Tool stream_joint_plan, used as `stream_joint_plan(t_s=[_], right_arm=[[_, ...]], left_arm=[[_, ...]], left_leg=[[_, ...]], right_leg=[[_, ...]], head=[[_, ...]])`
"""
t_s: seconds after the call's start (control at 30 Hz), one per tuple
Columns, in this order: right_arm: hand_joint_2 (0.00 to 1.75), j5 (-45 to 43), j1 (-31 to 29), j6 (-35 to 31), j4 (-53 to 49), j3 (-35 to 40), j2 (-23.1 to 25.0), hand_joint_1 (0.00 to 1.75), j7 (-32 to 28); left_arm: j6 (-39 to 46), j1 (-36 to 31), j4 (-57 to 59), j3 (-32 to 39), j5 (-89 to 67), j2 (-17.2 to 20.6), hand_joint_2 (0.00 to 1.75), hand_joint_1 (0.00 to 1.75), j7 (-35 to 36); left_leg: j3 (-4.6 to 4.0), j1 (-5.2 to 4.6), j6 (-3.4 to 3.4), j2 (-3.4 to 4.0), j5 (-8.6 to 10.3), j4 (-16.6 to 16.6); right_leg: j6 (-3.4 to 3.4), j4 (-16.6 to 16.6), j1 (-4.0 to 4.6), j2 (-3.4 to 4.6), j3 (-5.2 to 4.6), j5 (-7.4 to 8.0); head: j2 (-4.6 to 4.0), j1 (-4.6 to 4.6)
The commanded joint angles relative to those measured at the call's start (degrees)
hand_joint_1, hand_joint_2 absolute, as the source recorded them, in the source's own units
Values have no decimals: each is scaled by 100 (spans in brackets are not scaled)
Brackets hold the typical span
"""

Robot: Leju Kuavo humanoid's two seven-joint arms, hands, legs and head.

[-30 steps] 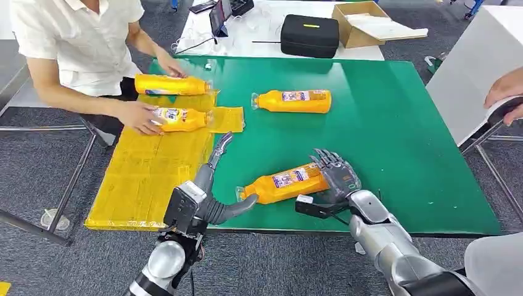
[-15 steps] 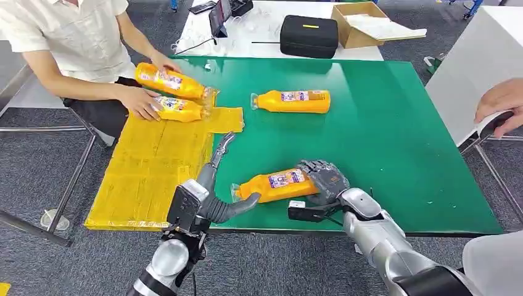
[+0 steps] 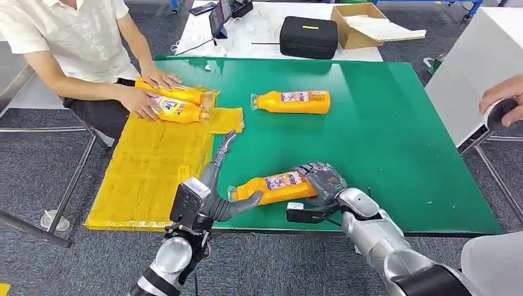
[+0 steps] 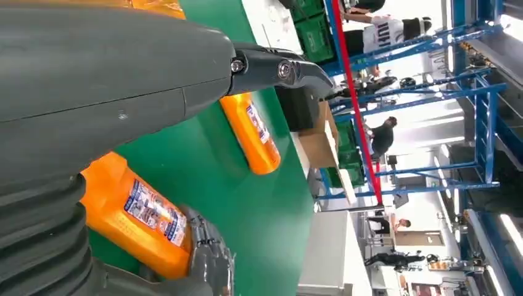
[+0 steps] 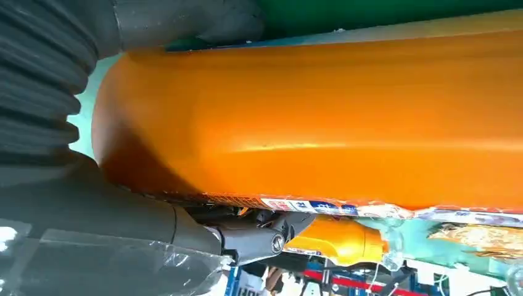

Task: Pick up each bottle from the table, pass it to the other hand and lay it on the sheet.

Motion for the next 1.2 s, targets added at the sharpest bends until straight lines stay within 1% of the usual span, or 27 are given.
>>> stream_joint_plan(t_s=[0.03,0.13,0.17,0.23,0.27,0.33,0.43,0.5,0.53,0.63,0.7,0.77,0.8,0.87,0.93,0.97,1.03,1.07,1.1,1.2], right_arm=[[175,-106,339,256,504,46,59,175,-38],[175,-1154,546,476,357,-719,192,175,-708],[175,-1222,565,476,338,-761,201,175,-748],[175,-1994,732,700,82,-1267,326,175,-1154],[175,-2275,854,795,-218,-1314,335,175,-1154],[175,-2887,1001,766,-655,-1224,307,175,-1154],[175,-3961,1303,761,-1534,-1311,321,175,-1154],[175,-4319,1512,682,-2012,-1319,298,175,-1154],[175,-4411,1626,632,-2228,-1315,273,175,-1154],[175,-4486,1734,622,-2391,-1337,249,175,-1154],[175,-4704,1952,601,-2772,-1374,232,175,-1154],[175,-4723,2166,543,-3068,-1376,212,175,-1154],[175,-4754,2257,542,-3231,-1377,221,175,-1154],[175,-4907,2379,667,-3495,-1369,277,175,-1154],[175,-4885,2283,830,-3427,-1294,363,175,-1154],[175,-4871,2207,967,-3398,-1193,404,175,-1154],[175,-4829,2112,1010,-3336,-1126,485,175,-1154],[175,-4805,2078,1119,-3393,-986,490,175,-1154],[175,-4785,2047,1104,-3346,-980,529,175,-1154],[175,-4658,1862,1425,-3263,-667,589,175,-1154]], left_arm=[[23,-221,328,-120,29,109,175,0,-12],[82,-129,270,21,265,37,175,0,-83],[76,-114,258,36,307,27,175,0,-88],[163,141,66,312,800,-118,175,0,-169],[215,240,-35,409,986,-143,175,0,-212],[393,371,-247,569,1503,-75,175,0,-383],[714,693,-768,978,2164,-56,175,0,-674],[761,912,-1106,1110,2407,19,175,0,-706],[765,1029,-1248,1161,2504,47,175,0,-696],[771,1130,-1333,1191,2571,54,175,0,-697],[766,1268,-1444,1217,2696,64,175,0,-693],[820,1409,-1528,1232,2754,91,175,0,-666],[786,1434,-1519,1216,2819,114,175,0,-593],[220,1418,-1372,1089,3216,229,175,0,-159],[-482,1333,-1047,907,3400,334,175,0,111],[-731,1250,-839,762,3305,376,175,0,259],[-803,1167,-625,672,3075,353,175,0,104],[-865,1116,-534,586,2913,359,175,0,88],[-868,1106,-493,581,2896,335,175,0,84],[-1069,958,-320,345,2599,350,175,0,91]], left_leg=[[12,12,-7,-25,1,-7],[13,15,-8,-31,3,-9],[17,13,-7,-25,1,-8],[17,13,-6,-18,-2,-6],[19,14,-7,-18,-4,-8],[18,12,-8,-11,-5,-8],[13,13,-9,0,-10,-4],[3,10,-8,0,-8,-1],[3,13,-11,4,-13,0],[-17,11,-7,0,-9,-1],[-33,9,-6,-8,-7,-1],[-30,12,-8,-7,-19,3],[-43,10,-7,-15,-11,-1],[-50,7,-6,-25,-7,-5],[-41,11,-10,-25,-16,-1],[-56,4,-5,-26,-4,-7],[-46,9,-10,-17,-11,-3],[-59,8,-8,-13,-8,-4],[-53,10,-9,-11,-12,-3],[-67,8,-8,-22,-4,-3]], right_leg=[[-15,-13,13,-21,24,-3],[-19,-17,16,-27,27,-3],[-14,-15,13,-22,28,-4],[-13,-13,13,-15,28,-4],[-17,-16,15,-13,30,-5],[-16,-13,13,-6,30,-5],[-19,-6,15,7,20,-5],[-16,-1,12,5,8,-4],[-22,1,15,10,8,-8],[-14,1,14,7,-5,-8],[-12,2,13,4,-19,-9],[-18,5,16,9,-16,-18],[-14,2,13,2,-24,-13],[-10,0,10,-3,-30,-12],[-18,4,14,-2,-22,-21],[-10,1,7,-3,-38,-11],[-19,2,12,5,-29,-14],[-15,1,11,9,-43,-9],[-18,2,13,13,-41,-11],[-14,3,11,1,-55,-7]], head=[[0,0],[0,0],[0,0],[0,2],[0,2],[0,2],[0,2],[0,2],[0,0],[0,0],[0,2],[0,0],[0,2],[0,0],[0,2],[0,0],[0,0],[0,0],[0,0],[0,2]])
